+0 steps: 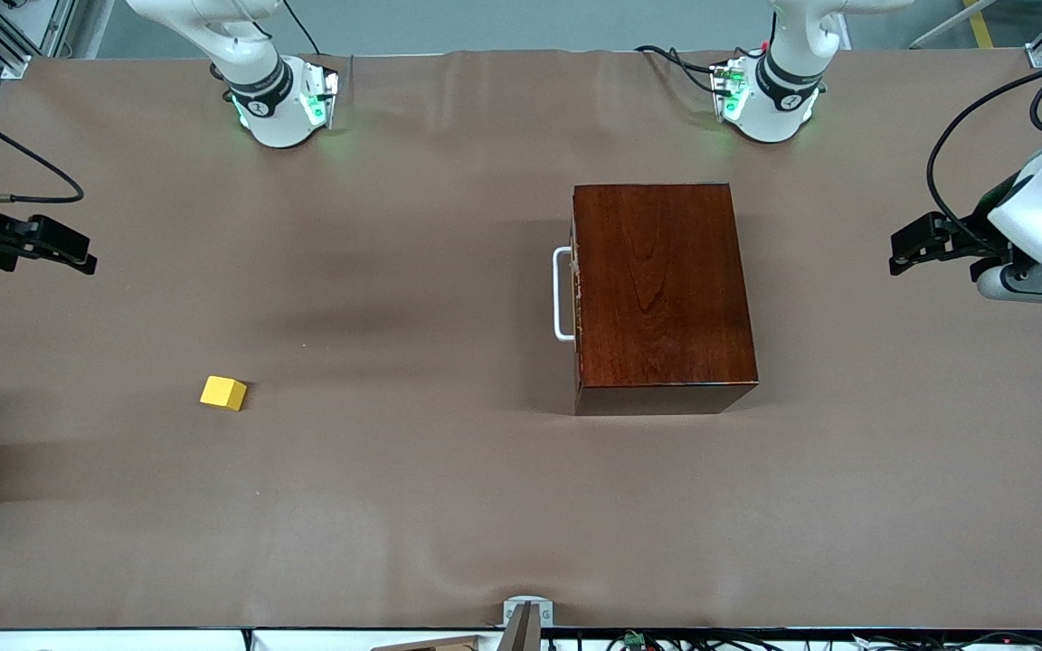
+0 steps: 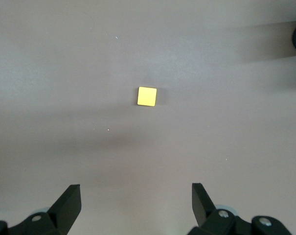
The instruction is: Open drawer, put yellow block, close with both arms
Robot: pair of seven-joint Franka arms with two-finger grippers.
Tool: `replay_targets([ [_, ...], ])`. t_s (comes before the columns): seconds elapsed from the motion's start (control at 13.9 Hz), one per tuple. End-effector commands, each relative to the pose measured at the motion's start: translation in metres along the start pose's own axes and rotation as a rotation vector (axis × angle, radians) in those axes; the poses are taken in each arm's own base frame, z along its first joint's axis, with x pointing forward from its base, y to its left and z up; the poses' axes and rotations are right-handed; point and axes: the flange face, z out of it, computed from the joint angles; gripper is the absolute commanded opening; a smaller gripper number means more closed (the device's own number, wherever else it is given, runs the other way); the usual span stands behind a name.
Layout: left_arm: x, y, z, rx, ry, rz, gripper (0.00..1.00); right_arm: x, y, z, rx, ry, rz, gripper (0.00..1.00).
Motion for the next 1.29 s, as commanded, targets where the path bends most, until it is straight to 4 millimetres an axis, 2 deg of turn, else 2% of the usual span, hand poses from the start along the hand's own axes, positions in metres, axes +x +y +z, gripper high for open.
replay_targets([
  [0.0,-0.006,0.0,-0.005,0.019,0.002,-0.004,1.0,-0.001,0.001,-0.002,-0.014,0.008,0.012,1.0],
  [0.22,-0.001,-0.005,0.002,0.003,-0.005,-0.016,1.0,-0.001,-0.001,-0.001,-0.014,0.002,0.009,1.0],
  [0.43,0.008,0.015,0.014,0.005,-0.022,0.019,1.0,-0.001,0.002,-0.001,-0.014,0.002,0.015,1.0],
  [0.5,0.01,0.039,0.01,0.005,-0.01,0.059,1.0,-0.001,0.003,-0.001,-0.014,0.002,0.015,1.0],
  [0.65,0.015,0.08,0.014,0.002,-0.01,0.129,1.0,-0.002,0.002,0.0,-0.014,-0.004,0.015,1.0],
  [0.72,0.013,0.111,0.014,0.002,-0.007,0.18,1.0,-0.002,0.003,0.0,-0.014,-0.009,0.016,1.0],
  [0.93,0.001,0.22,0.018,-0.003,0.004,0.29,1.0,0.002,0.002,0.007,-0.015,-0.026,0.015,1.0],
  [1.15,-0.027,0.332,0.038,0.004,0.001,0.255,1.0,0.017,-0.015,0.031,-0.026,-0.059,-0.015,1.0],
  [1.22,-0.041,0.363,0.045,0.005,0.002,0.233,1.0,0.031,-0.02,0.061,-0.028,-0.106,-0.022,1.0],
])
